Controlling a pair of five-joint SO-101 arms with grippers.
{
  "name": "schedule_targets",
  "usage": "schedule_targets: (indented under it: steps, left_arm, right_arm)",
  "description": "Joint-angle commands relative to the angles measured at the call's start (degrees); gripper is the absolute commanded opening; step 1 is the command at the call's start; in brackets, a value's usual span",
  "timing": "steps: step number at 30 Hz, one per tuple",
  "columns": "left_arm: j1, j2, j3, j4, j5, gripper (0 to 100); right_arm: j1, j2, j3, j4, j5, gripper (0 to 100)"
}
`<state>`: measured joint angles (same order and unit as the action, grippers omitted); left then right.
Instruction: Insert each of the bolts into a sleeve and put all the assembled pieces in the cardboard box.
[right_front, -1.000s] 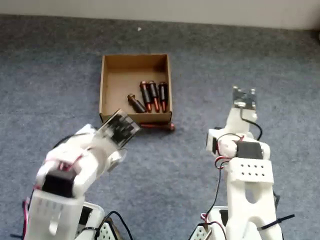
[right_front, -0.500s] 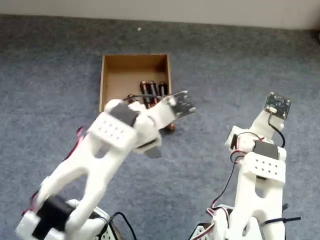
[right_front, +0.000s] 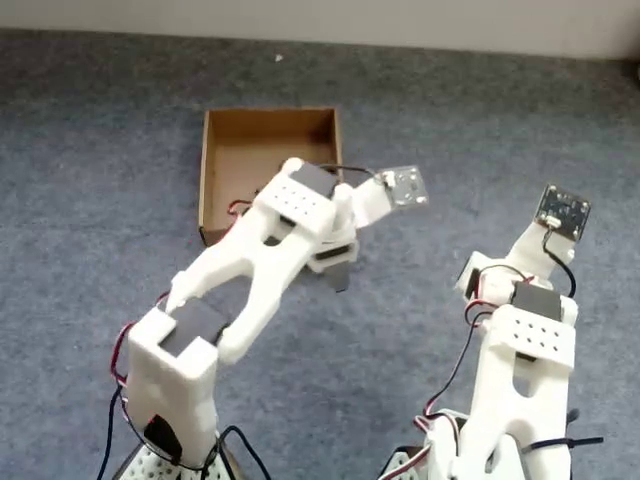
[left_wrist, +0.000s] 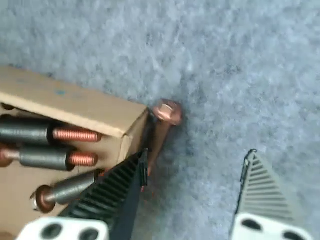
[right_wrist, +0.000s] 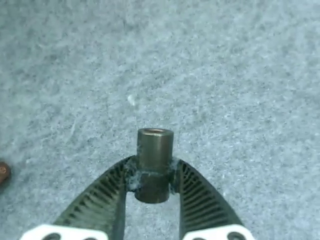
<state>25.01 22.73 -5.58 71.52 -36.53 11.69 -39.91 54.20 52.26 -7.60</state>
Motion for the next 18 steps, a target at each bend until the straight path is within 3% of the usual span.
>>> schedule_targets:
  steps: [1, 7, 10, 18]
  left_arm:
    - [-2.95, 6.55, -10.51, -0.88, -0.88, 31]
    - [-5.32, 17.27, -19.65, -0.53, -0.88, 28]
    - [-5.76, 20.53, -21.41, 0.53, -4.31, 25]
    - [-6.2, 18.86, -21.49, 6.33, -6.95, 20]
  right_arm:
    - [0.84, -0.04, -1.1, -1.36, 0.0, 0.4]
    - [0.75, -0.04, -1.1, -1.36, 0.0, 0.4]
    - [0.66, -0.04, -1.1, -1.36, 0.0, 0.4]
    - [0.66, -0.04, -0.92, -1.36, 0.0, 0.4]
